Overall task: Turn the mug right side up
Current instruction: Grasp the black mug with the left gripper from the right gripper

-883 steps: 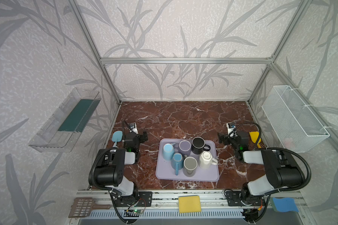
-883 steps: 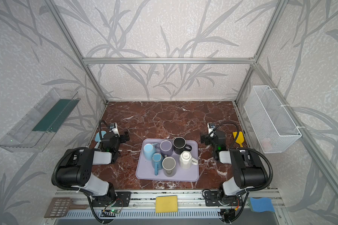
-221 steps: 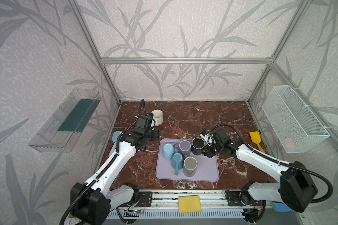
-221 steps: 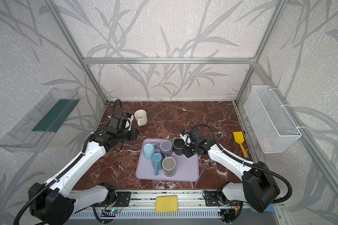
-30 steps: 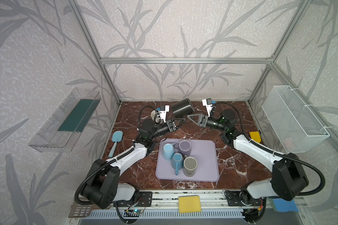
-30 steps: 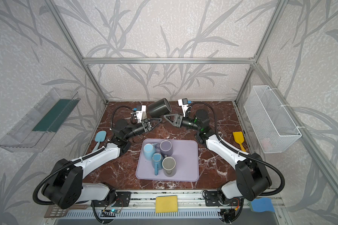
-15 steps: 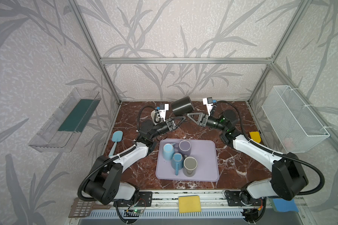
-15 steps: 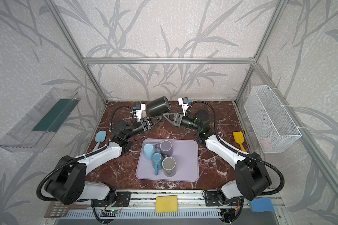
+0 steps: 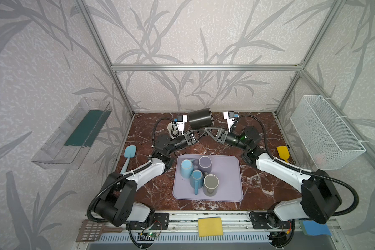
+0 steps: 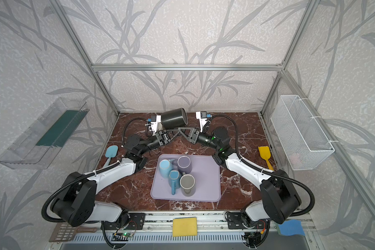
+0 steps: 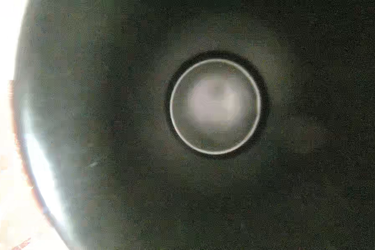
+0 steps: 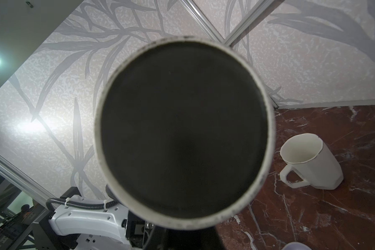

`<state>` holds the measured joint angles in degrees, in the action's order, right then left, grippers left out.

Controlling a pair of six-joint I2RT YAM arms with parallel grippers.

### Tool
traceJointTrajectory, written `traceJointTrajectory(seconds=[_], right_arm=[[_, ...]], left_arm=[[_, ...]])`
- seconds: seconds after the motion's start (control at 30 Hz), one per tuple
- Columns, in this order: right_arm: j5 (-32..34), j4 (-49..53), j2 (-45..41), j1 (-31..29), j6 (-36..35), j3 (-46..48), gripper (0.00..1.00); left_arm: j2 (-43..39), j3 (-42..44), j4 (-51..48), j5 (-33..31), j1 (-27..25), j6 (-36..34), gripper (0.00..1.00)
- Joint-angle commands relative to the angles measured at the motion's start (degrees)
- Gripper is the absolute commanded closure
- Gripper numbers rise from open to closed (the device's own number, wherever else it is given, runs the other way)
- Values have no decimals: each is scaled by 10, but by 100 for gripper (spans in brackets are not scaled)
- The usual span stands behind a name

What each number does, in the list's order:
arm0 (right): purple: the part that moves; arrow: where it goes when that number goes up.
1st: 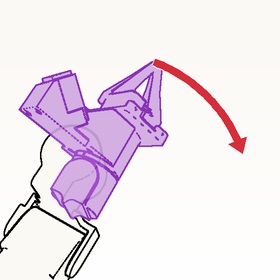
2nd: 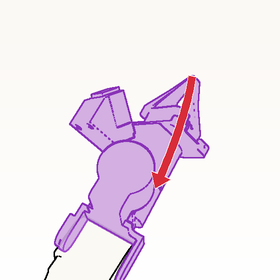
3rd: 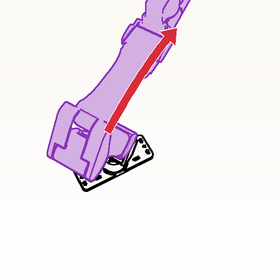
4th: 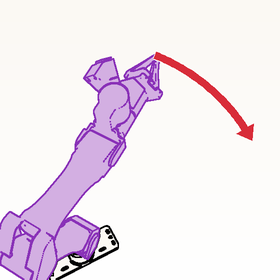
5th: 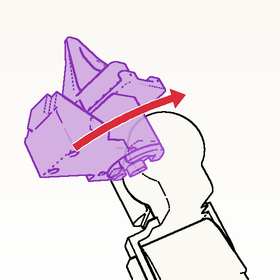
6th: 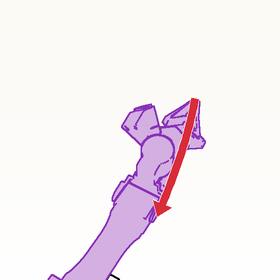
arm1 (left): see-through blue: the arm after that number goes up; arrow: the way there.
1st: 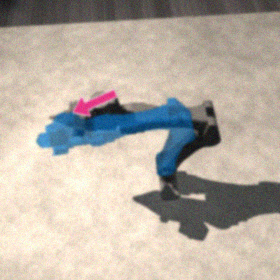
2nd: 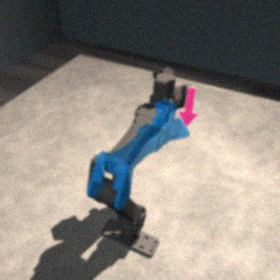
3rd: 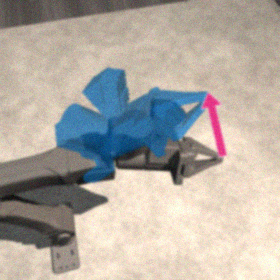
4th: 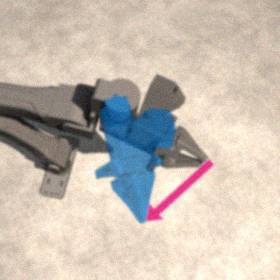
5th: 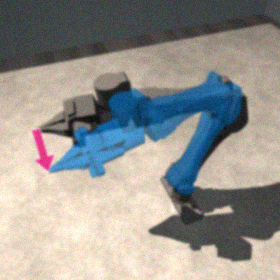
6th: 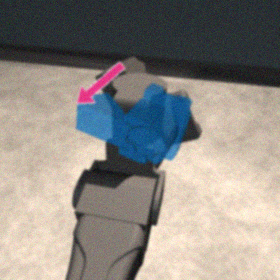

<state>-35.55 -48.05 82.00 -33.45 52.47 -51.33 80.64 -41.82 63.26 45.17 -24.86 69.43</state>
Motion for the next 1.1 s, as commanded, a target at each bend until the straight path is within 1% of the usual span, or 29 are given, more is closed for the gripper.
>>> traceJointTrajectory(seconds=[0.0,0.17,0.3,0.43,0.6,0.77,1.07], right_arm=[[-8,-36,-25,-13,-21,8,100],[-7,-34,-26,-16,-21,10,99],[-5,-35,-26,-15,-21,11,89],[3,-35,-28,-15,-19,15,76],[20,-45,-32,-16,-17,31,56],[30,-12,-45,-12,-33,35,47],[35,44,-67,24,-32,57,38]], left_arm=[[-22,-4,35,-9,2,1,86],[-27,-2,29,-12,4,-2,93],[-33,0,20,-16,5,-7,100],[-34,-4,14,-9,5,-6,100],[-39,-2,11,-10,6,-7,100],[-45,-1,0,-11,9,-16,100],[-57,-1,-27,-10,17,-33,100]])
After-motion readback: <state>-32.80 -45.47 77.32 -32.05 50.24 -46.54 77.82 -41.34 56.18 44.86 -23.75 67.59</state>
